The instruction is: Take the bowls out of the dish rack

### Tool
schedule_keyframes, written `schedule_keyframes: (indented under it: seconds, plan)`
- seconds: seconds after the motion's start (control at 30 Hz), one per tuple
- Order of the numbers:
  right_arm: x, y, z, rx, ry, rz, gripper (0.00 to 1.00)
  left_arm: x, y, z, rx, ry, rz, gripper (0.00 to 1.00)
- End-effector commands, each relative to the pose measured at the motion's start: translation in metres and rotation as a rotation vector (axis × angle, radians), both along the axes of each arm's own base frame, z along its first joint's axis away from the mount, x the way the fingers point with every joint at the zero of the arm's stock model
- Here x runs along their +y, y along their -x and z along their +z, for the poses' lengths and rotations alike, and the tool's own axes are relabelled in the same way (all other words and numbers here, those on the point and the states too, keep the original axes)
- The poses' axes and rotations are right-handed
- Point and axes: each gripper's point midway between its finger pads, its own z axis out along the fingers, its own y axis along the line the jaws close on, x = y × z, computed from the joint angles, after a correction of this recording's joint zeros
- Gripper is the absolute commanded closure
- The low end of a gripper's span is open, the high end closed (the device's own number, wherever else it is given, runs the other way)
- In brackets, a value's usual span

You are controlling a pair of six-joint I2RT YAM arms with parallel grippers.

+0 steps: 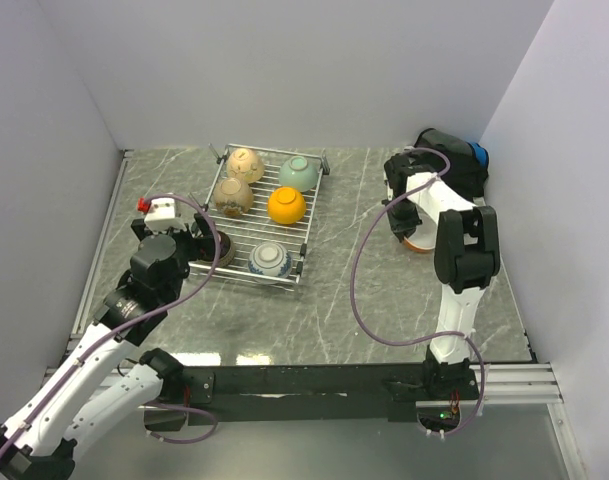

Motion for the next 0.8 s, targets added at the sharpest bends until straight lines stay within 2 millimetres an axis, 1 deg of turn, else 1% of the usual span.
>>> schedule_keyframes:
  seconds: [0.0, 0.03, 0.07, 0.1, 0.17, 0.23, 0.27, 0.3, 0.43, 0.47, 0.53, 0.57, 0.6, 0.63, 0.67, 0.7, 0.73, 0.77]
  plan:
    - [-0.006, -0.015, 0.021, -0.045, 0.035, -0.002, 0.95, -0.003, -0.003, 0.007, -0.027, 0.03, -0.014, 0.01]
    - [-0.006, -0.016, 0.021, -0.046, 0.036, -0.005, 0.88, -0.004, -0.003, 0.007, -0.026, 0.032, -0.021, 0.01]
    - [-0.005, -0.016, 0.022, -0.047, 0.031, -0.006, 0.82, -0.004, -0.004, 0.006, -0.024, 0.034, -0.021, 0.01]
    - [-0.003, -0.017, 0.022, -0.053, 0.024, -0.006, 0.8, -0.003, -0.004, 0.006, -0.021, 0.033, -0.021, 0.01]
    - [-0.001, -0.016, 0.028, -0.069, 0.014, -0.007, 0.69, -0.004, -0.005, 0.006, -0.023, 0.037, -0.027, 0.01]
    - [0.004, -0.016, 0.03, -0.082, -0.001, 0.002, 0.54, -0.004, -0.005, 0.005, -0.02, 0.037, -0.028, 0.01]
    - [0.005, -0.016, 0.032, -0.092, -0.009, 0.003, 0.5, -0.004, -0.006, 0.005, -0.017, 0.036, -0.027, 0.01]
    - [0.006, -0.016, 0.032, -0.092, -0.01, 0.006, 0.43, -0.004, -0.006, 0.004, -0.014, 0.034, -0.027, 0.01]
    - [0.008, -0.012, 0.034, -0.087, -0.007, 0.006, 0.3, -0.004, -0.007, 0.004, -0.013, 0.032, -0.027, 0.01]
    - [0.013, -0.012, 0.043, -0.112, -0.016, 0.013, 0.28, -0.004, -0.007, 0.003, -0.011, 0.032, -0.028, 0.01]
    - [0.021, -0.01, 0.052, -0.151, -0.052, 0.024, 0.2, -0.006, -0.008, 0.001, -0.013, 0.032, -0.038, 0.01]
    - [0.027, -0.01, 0.07, -0.203, -0.072, 0.035, 0.16, -0.007, -0.009, -0.001, -0.007, 0.026, -0.04, 0.0]
    - [0.033, -0.009, 0.075, -0.222, -0.103, 0.047, 0.1, -0.008, -0.009, -0.002, -0.006, 0.026, -0.044, 0.01]
    - [0.039, -0.007, 0.083, -0.249, -0.118, 0.062, 0.07, -0.009, -0.01, -0.004, 0.004, 0.021, -0.046, 0.01]
    - [0.043, -0.004, 0.102, -0.309, -0.145, 0.05, 0.05, -0.01, -0.012, -0.007, 0.015, 0.016, -0.047, 0.01]
    - [0.049, -0.002, 0.107, -0.34, -0.161, 0.063, 0.01, -0.011, -0.012, -0.006, 0.017, 0.015, -0.049, 0.01]
    - [0.053, 0.0, 0.115, -0.372, -0.18, 0.068, 0.0, -0.011, -0.013, -0.008, 0.024, 0.012, -0.047, 0.01]
    - [0.055, 0.003, 0.137, -0.446, -0.207, 0.065, 0.0, -0.012, -0.014, -0.011, 0.033, 0.003, -0.051, 0.01]
